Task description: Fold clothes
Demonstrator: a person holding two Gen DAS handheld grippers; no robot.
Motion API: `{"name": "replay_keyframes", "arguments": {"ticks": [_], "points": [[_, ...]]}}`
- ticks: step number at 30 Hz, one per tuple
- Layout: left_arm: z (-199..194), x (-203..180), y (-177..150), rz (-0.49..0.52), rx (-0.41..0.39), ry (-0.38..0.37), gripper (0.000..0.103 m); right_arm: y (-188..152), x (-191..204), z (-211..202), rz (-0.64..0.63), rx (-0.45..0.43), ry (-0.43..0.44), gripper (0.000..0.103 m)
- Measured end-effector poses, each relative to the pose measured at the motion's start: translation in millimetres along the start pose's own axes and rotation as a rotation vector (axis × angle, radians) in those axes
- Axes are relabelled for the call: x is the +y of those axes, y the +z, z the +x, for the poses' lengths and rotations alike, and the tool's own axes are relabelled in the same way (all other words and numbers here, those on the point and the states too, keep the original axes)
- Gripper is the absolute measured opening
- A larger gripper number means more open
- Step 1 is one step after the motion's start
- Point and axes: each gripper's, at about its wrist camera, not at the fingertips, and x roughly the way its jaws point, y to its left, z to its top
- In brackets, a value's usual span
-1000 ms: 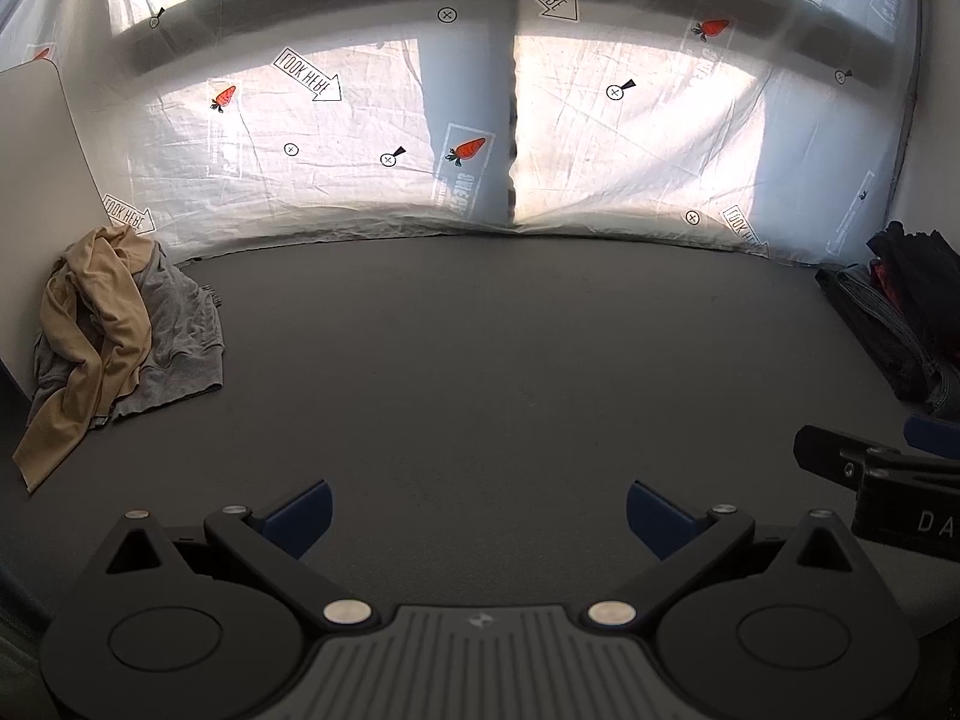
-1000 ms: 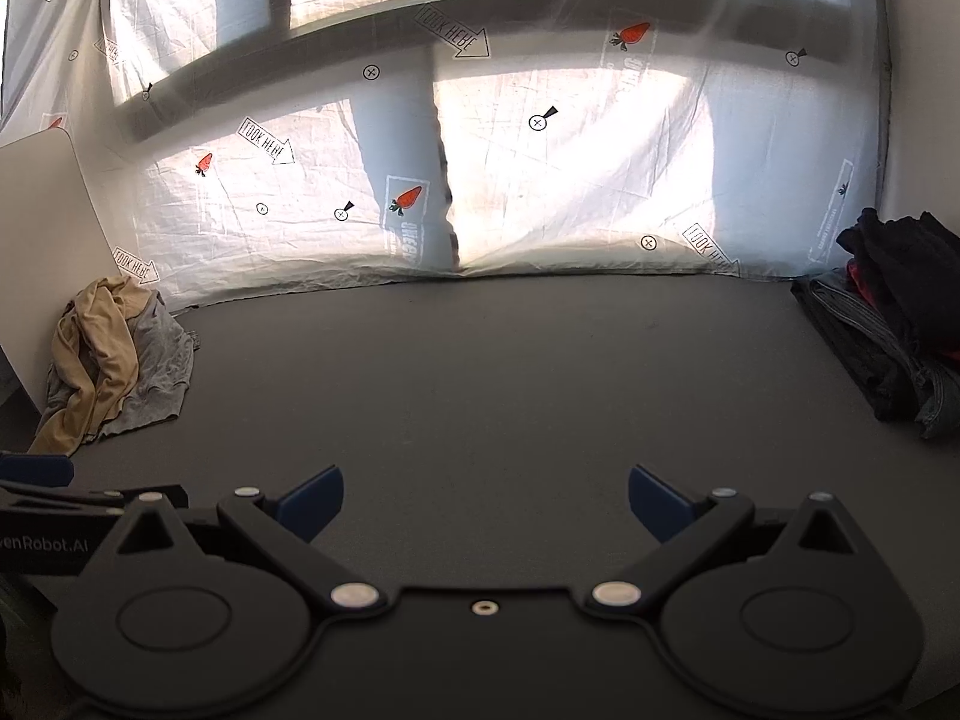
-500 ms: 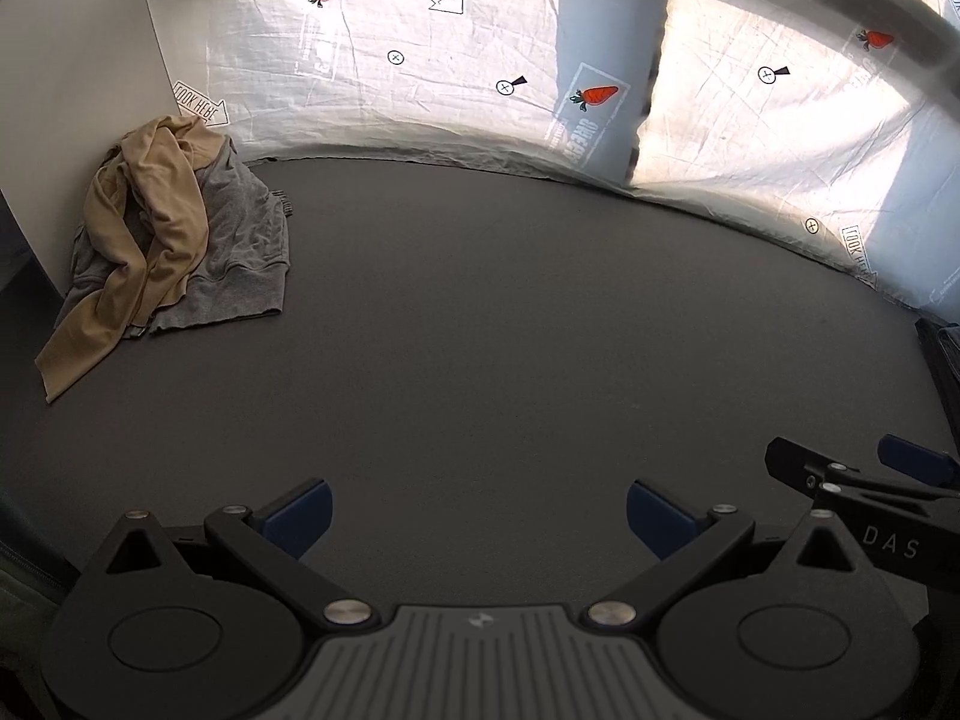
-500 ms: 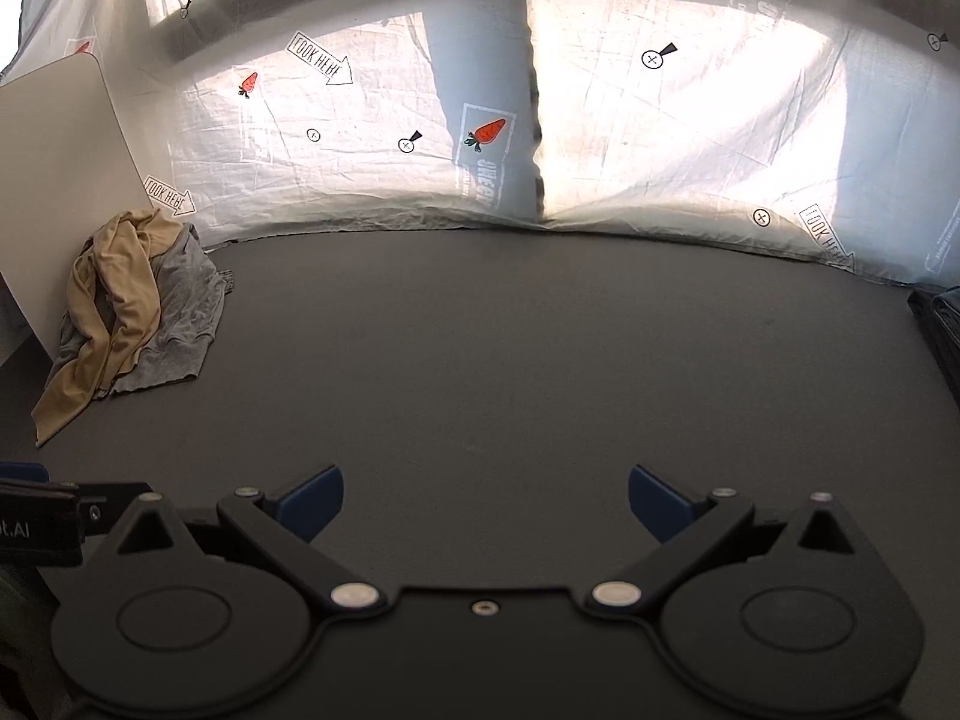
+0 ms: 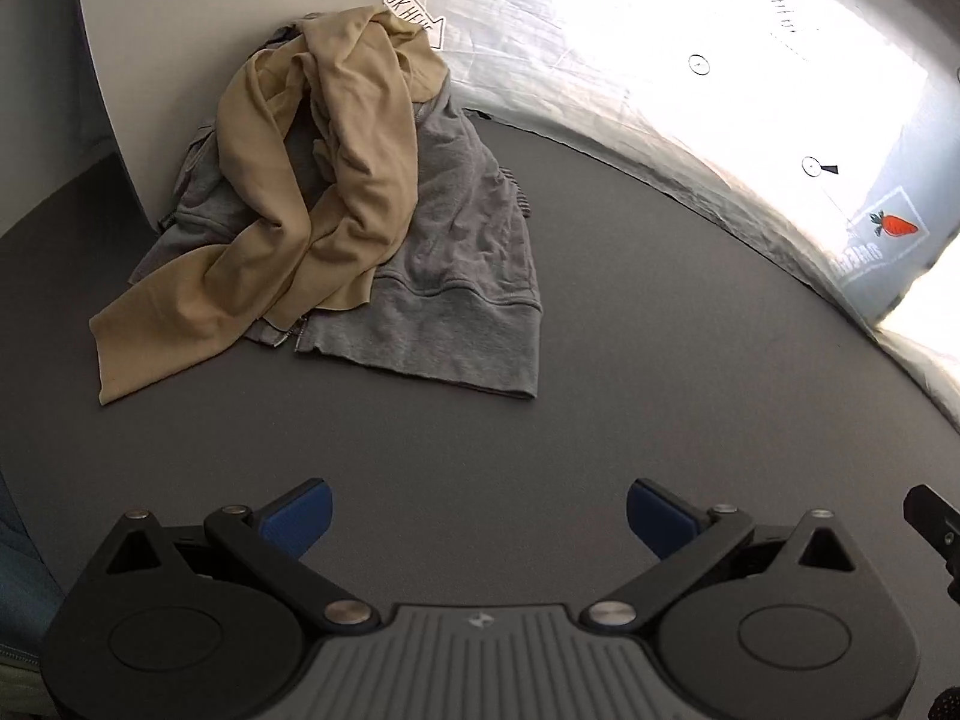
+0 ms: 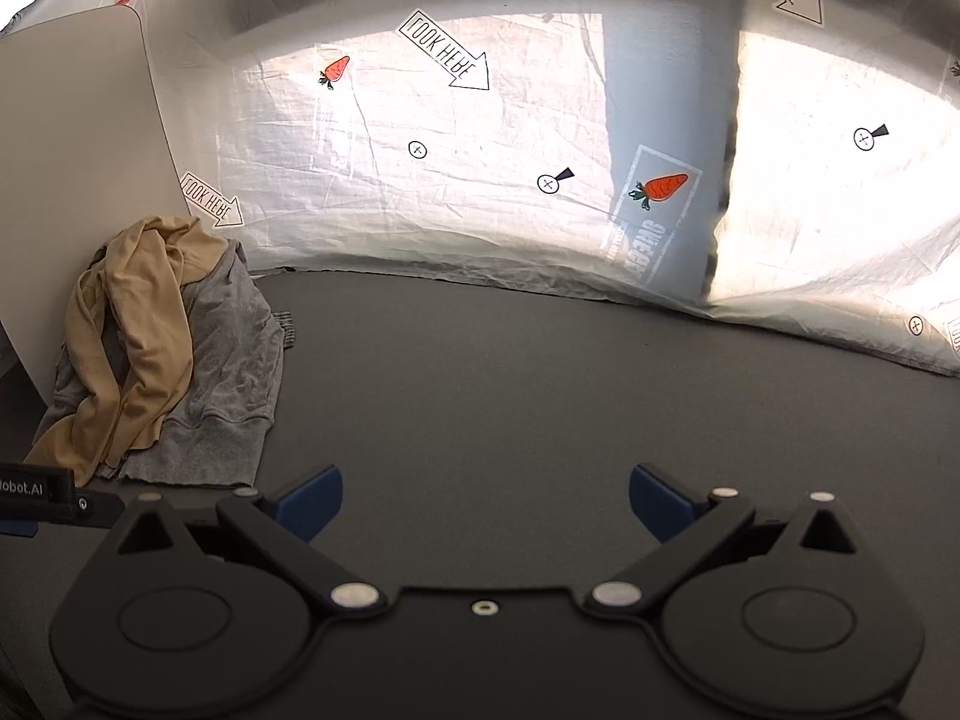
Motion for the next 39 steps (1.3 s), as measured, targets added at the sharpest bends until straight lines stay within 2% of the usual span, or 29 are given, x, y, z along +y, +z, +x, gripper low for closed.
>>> {"name": "replay_keyframes", "arguments": {"ticks": [3,6,8,11,14,16,17,18,19,22,23,26,28,30,31,33,34,36,37,39], "points": [[46,49,40,-0.097,0.039,0.051,0.103,27,41,51,-0.046,0.047,0.057,0.103],[88,90,71,-0.134,0.089,0.111,0.103,47,90,94,-0.163,0.031,0.081,0.103],[112,114,88,-0.149,0.135,0.155,0.103,57,122,121,-0.235,0.025,0.119,0.103],[134,146,100,-0.222,0.167,0.18,0.103,69,164,163,-0.25,0.046,0.217,0.101],[153,171,107,-0.28,0.205,0.196,0.103,76,201,195,-0.256,0.071,0.3,0.085],[164,181,109,-0.289,0.227,0.219,0.103,77,225,214,-0.272,0.091,0.367,0.07],[167,182,110,-0.281,0.223,0.233,0.103,77,235,222,-0.276,0.1,0.397,0.066],[168,182,112,-0.264,0.216,0.244,0.103,76,243,228,-0.277,0.109,0.429,0.055],[170,180,114,-0.242,0.217,0.249,0.103,75,251,233,-0.278,0.118,0.462,0.048],[170,179,116,-0.223,0.221,0.245,0.103,72,269,239,-0.284,0.125,0.543,0.037],[170,180,116,-0.221,0.223,0.242,0.103,70,274,240,-0.291,0.124,0.559,0.036],[168,178,115,-0.213,0.212,0.243,0.103,63,288,245,-0.32,0.124,0.563,0.037],[167,177,114,-0.209,0.205,0.244,0.103,59,296,247,-0.356,0.116,0.562,0.047],[166,176,114,-0.207,0.201,0.244,0.103,55,304,250,-0.413,0.108,0.549,0.049],[165,175,113,-0.206,0.198,0.244,0.103,53,306,250,-0.45,0.099,0.532,0.038],[163,173,113,-0.204,0.19,0.245,0.103,50,310,250,-0.51,0.085,0.503,0.028],[162,172,112,-0.202,0.185,0.246,0.103,51,308,249,-0.506,0.089,0.503,0.019],[159,170,110,-0.193,0.181,0.248,0.103,56,298,243,-0.464,0.092,0.493,0.009],[158,169,111,-0.184,0.2,0.243,0.103,57,293,238,-0.454,0.082,0.483,0.005],[152,165,113,-0.201,0.257,0.207,0.103,57,283,224,-0.479,0.035,0.45,0.005]]}}
